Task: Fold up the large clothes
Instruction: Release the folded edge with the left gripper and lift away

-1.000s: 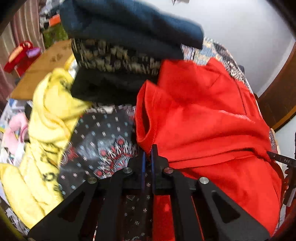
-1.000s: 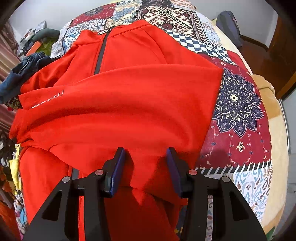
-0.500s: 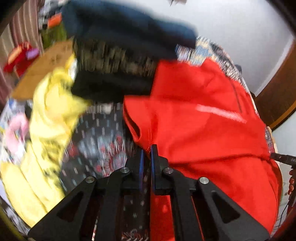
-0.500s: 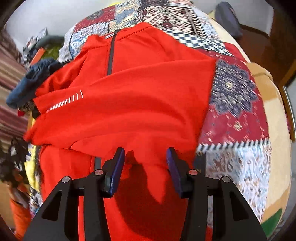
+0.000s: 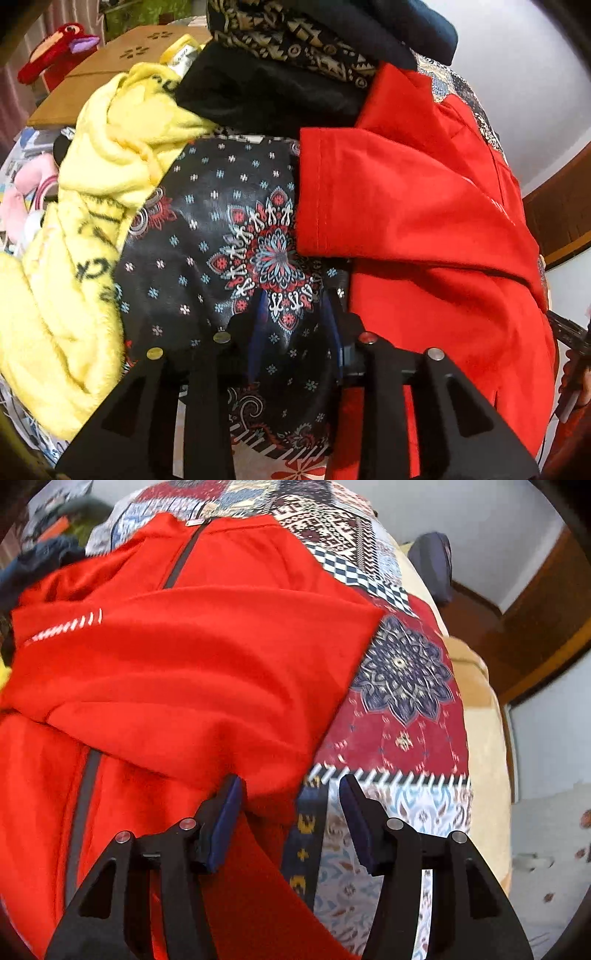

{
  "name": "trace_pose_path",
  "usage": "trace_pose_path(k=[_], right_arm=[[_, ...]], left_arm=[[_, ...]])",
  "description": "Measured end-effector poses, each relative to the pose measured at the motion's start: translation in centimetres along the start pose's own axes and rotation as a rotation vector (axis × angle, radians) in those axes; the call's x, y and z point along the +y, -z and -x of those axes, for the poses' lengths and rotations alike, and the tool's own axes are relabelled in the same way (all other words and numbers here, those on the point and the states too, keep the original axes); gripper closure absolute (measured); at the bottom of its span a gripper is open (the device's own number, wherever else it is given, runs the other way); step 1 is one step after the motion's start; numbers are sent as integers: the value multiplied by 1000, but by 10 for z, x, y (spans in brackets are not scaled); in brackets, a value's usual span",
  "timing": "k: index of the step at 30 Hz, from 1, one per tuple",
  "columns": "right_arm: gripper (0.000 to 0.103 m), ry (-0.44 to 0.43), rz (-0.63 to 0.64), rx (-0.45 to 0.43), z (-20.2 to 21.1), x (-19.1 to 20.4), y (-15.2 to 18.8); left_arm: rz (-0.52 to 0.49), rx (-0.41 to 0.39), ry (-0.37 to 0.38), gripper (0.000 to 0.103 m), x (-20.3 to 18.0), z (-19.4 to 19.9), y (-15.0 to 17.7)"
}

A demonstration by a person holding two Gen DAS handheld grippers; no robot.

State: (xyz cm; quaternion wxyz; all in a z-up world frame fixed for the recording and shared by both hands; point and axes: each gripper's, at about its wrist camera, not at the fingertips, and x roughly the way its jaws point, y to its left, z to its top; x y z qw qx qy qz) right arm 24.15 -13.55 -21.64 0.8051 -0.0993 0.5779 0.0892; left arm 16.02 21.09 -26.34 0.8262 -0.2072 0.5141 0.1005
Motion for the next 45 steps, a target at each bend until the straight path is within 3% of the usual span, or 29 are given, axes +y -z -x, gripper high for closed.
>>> trace_pose_path(k=[5,12,15,17,21,24,30,38,40,45], right_arm=[[52,64,31,-42,-6,2,-10],[53,130,-170,-58,-6,-55,-13],[53,35,-238,9,-12,-76,-5],[52,-45,-232,-7,-4,-78,1],[52,-136,-154,-68,22,-54,8],[51,-164,-56,-83,27,-26,3],[49,-33,110,-42,2,30,-2],[51,58,20,-91,0,-1,-14],[51,110,2,-92,0,-13,-11],[51,124,-111,-54,-14,-50,-5]], left_arm=[[-61,-40,1,72,-26,14,-12],[-159,-78,21,70,-75,18,-36],[-207,-72,28,70,-96,14,-40],[-236,-75,28,69,-108,13,-40],[-271,-73,30,61,-121,9,-41],[-286,-64,27,61,-131,6,-41],[-284,-82,-32,60,-125,9,-48],[-159,-76,-85,60,-73,4,-65],[-157,-57,-89,60,-68,-3,-62],[-181,-10,-90,60,-75,-25,-46]])
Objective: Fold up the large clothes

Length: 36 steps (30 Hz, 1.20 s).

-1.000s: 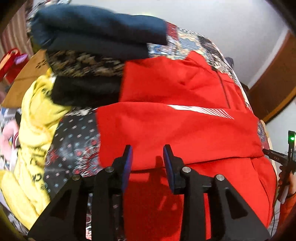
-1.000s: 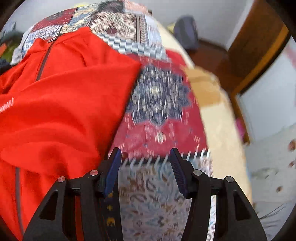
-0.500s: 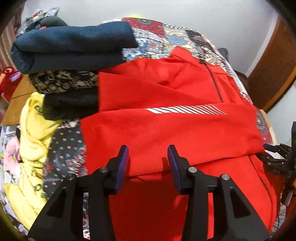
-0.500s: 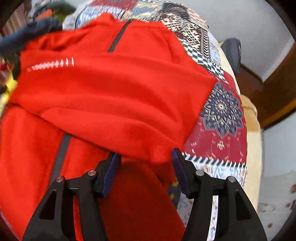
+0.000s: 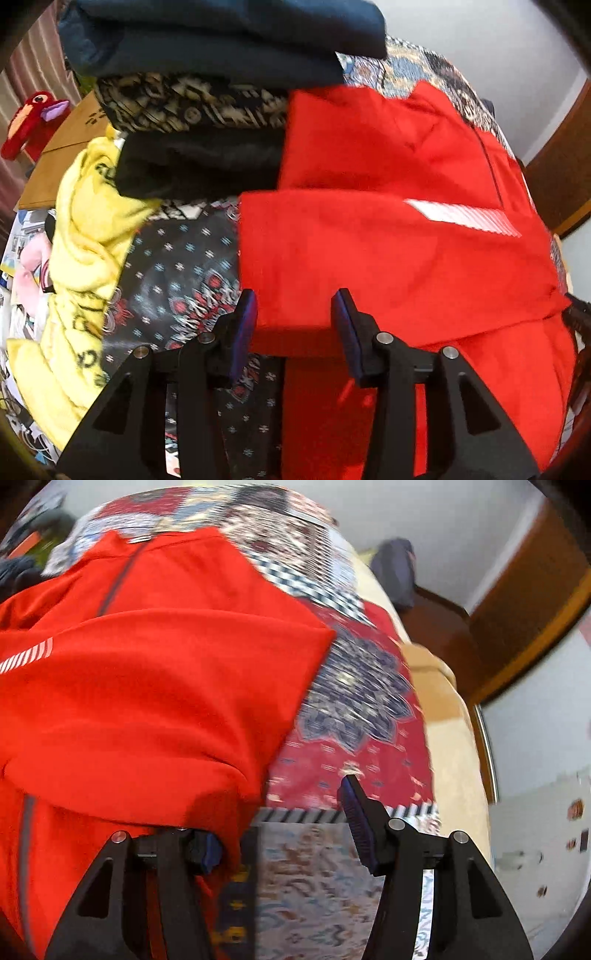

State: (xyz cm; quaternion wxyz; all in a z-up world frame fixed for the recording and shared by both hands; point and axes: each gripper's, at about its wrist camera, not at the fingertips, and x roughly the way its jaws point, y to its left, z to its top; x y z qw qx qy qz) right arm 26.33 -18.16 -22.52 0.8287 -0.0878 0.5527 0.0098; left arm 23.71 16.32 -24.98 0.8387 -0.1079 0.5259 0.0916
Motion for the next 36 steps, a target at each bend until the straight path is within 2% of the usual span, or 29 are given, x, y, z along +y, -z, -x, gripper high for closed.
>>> trace_pose_path(k=[4,9,12,16,23,28,30,32,36], right_arm=[[50,-99,-84,57,-7,-17,2],[49,-143,-36,78,6,-18,8],[49,-191,-34,60,25,-21,13],[49,-221,-31,-5,47,-22,0],[49,-302,-54,-146,72,-12,-55],[49,-322,-45,-237,79,0,-94],[49,-311,-69,-272,75,2,-110],[49,-323,-85,-278,71,2,-121],[49,-348,-92,-259,48,10,-148]], left_arm=[[-45,22,-15,59,-12,-14,6],[-99,33,-62,58,-22,-15,9],[-132,11,-43,58,-28,-1,6],[-180,-50,-8,58,-45,26,-9],[-276,-180,37,55,-90,63,-65],[-289,-216,135,53,-115,62,-111],[-310,-217,149,48,-127,50,-131],[-313,-198,140,48,-138,33,-148],[-295,-145,170,48,-152,-5,-177]])
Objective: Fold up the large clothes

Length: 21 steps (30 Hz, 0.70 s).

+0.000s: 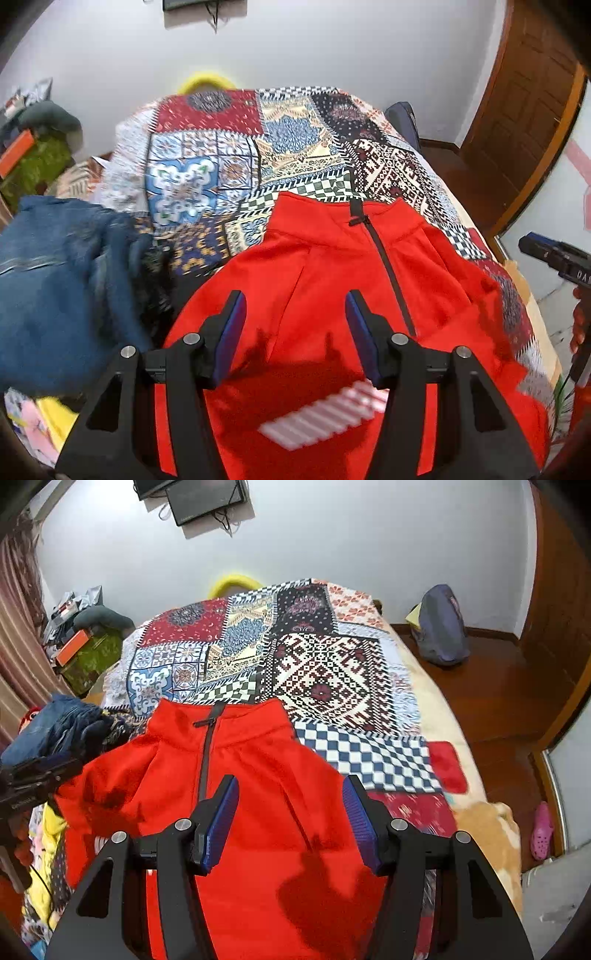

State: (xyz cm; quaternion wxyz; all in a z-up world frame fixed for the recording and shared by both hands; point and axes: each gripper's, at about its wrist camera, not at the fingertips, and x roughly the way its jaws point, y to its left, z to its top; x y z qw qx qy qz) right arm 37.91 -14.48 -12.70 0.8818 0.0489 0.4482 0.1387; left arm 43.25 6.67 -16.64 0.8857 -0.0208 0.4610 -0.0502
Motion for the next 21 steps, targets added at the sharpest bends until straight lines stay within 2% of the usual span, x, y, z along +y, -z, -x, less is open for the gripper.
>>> trace_pose_path(k=[6,10,18,21], right_arm=[[49,-7,3,51,-54,-2,-28],[49,-28,-6,98,-96,0,-40],[48,-78,-28,193,-159,5,-36],[48,-82,-35,176,-161,5,-33]], left_arm=[[57,52,42,48,10,-55,-24],[89,75,118,48,15,-84,-36],[114,116,78,48,26,-136,-44],[140,128,102,48,31,-146,-43]])
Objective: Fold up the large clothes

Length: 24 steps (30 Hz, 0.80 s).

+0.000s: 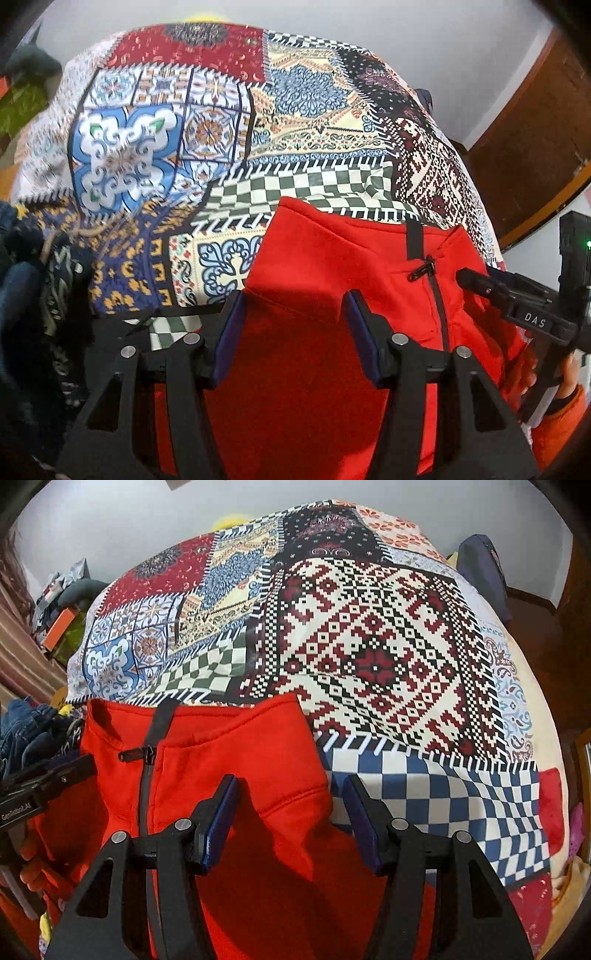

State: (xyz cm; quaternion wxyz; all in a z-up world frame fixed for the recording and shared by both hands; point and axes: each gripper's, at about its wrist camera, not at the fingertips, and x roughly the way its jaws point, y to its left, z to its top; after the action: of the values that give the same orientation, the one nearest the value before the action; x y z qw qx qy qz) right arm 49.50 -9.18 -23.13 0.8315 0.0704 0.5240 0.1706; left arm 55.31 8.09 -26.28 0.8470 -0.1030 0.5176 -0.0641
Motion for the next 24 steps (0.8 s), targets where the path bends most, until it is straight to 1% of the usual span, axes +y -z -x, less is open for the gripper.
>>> trace_pose_path(k=[2,3,4,5,6,7,8,9,10,12,13,15,22,24], right_arm=[[56,-18,-11,-7,0,-1,1],[64,-30,-13,-10,0,0,2],[69,-29,-13,-10,0,0,3],[72,-26,-7,-8,1,2,5],[78,-20,3,-7,1,3,6],[85,-21,7,-8,1,5,7],[88,-25,2,-11,3,4,8],[92,-33,-2,-11,6,4,10],[94,-36,-2,-10,5,9,10],[95,-47,1,-11,11,11,12],[96,-42,4,-20,16,12,13],[96,-41,21,-40,30,17,16],[96,-56,58,-103,87,33,27],[96,-54,79,-125,108,41,35]], left_arm=[[1,-8,11,48,1,0,1],[-2,-12,8,48,0,-1,2],[-5,-15,5,49,0,-1,2],[-12,-21,1,51,-2,-1,3],[-21,-29,-6,56,-4,0,5],[-30,-37,-15,66,-6,1,5],[-41,-48,-32,75,-9,2,6],[-59,-54,-41,80,-12,5,7],[-75,-60,-54,87,-15,7,8],[-120,-73,-92,96,-25,14,11],[-139,-79,-107,98,-29,18,13],[-179,-105,-139,98,-38,32,17],[-235,-161,-153,99,-62,89,35],[-240,-173,-145,99,-66,109,43]])
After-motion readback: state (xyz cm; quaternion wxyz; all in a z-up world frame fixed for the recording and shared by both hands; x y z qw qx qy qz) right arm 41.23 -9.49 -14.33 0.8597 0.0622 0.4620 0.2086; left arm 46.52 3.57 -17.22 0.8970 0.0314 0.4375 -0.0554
